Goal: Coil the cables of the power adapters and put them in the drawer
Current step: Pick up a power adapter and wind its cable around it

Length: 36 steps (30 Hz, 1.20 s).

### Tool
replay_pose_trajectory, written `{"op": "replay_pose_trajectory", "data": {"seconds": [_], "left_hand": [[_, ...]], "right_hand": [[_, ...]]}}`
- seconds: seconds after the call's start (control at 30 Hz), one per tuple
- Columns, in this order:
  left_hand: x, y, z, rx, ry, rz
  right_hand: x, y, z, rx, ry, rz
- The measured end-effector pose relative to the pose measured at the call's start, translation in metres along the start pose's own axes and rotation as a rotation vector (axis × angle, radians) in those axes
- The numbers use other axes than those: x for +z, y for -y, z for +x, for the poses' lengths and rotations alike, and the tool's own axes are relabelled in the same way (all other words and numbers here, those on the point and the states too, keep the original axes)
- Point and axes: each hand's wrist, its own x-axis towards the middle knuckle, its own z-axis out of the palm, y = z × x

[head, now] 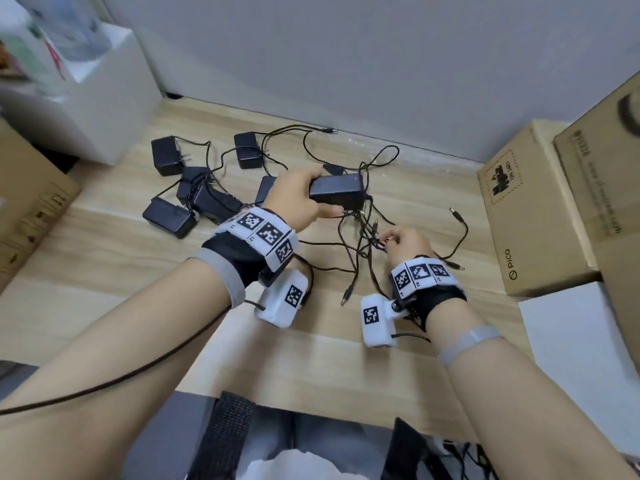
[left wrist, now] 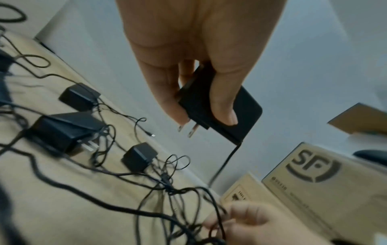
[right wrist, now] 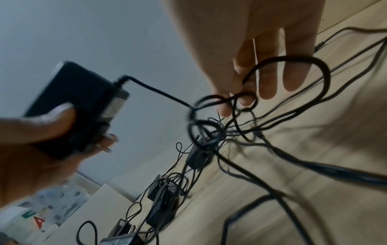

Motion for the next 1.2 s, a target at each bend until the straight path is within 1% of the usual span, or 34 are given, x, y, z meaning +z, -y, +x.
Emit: {"op": "replay_pose_trajectory", "data": {"seconds": [0.03,0.1,0.13,0.2,0.23,0.3,0.37,0.4,0.43,0.53,0.63,0.67,0.73,0.8,0.93,1.03,1.2], "left_hand": [[-0.004,-0.008,-0.002,0.004,-0.006,-0.066],[-0.011,-0.023,-0.005,0.021,-0.016,-0.158],[-0.014,-0.03,-0.007,0.032,-0.014,-0.198],[-0.018,-0.041,-0.009,0.05,0.001,-0.262],[-0.019,-0.046,-0.009,0.055,0.008,-0.274],[-0.022,-0.054,-0.008,0.066,0.007,-0.287],[-0.026,-0.062,-0.006,0.093,-0.006,-0.321],[-0.029,-0.067,-0.005,0.11,-0.014,-0.342],[-0.032,-0.072,-0.005,0.125,-0.021,-0.375],[-0.039,-0.091,-0.005,0.153,-0.013,-0.561],[-0.038,-0.105,-0.005,0.148,0.044,-0.755],[-0.036,-0.107,-0.005,0.149,0.076,-0.805],[-0.033,-0.109,-0.006,0.153,0.13,-0.897],[-0.031,-0.109,-0.007,0.152,0.155,-0.934],[-0.028,-0.103,-0.006,0.092,0.107,-0.83],[-0.026,-0.097,-0.001,0.063,0.085,-0.726],[-0.028,-0.092,0.006,0.079,0.052,-0.481]], "right_hand": [[-0.005,0.002,-0.001,-0.001,0.017,-0.03],[-0.014,0.008,-0.002,-0.024,-0.032,-0.012],[-0.021,0.014,-0.003,-0.06,-0.085,0.048],[-0.038,0.03,-0.01,-0.187,-0.182,0.265],[-0.048,0.041,-0.015,-0.258,-0.187,0.403],[-0.067,0.063,-0.026,-0.37,-0.091,0.632],[-0.08,0.08,-0.037,-0.452,0.017,0.773],[-0.084,0.086,-0.039,-0.491,0.023,0.806],[-0.088,0.09,-0.041,-0.528,-0.003,0.82],[-0.096,0.097,-0.043,-0.562,-0.094,0.794],[-0.096,0.101,-0.048,-0.568,-0.042,0.816],[-0.094,0.101,-0.048,-0.569,-0.021,0.789],[-0.087,0.099,-0.046,-0.559,-0.003,0.673],[-0.082,0.093,-0.041,-0.525,-0.005,0.551],[-0.076,0.09,-0.041,-0.454,0.072,0.324],[-0.072,0.093,-0.046,-0.473,0.12,0.191],[-0.075,0.098,-0.051,-0.478,0.145,-0.019]]}}
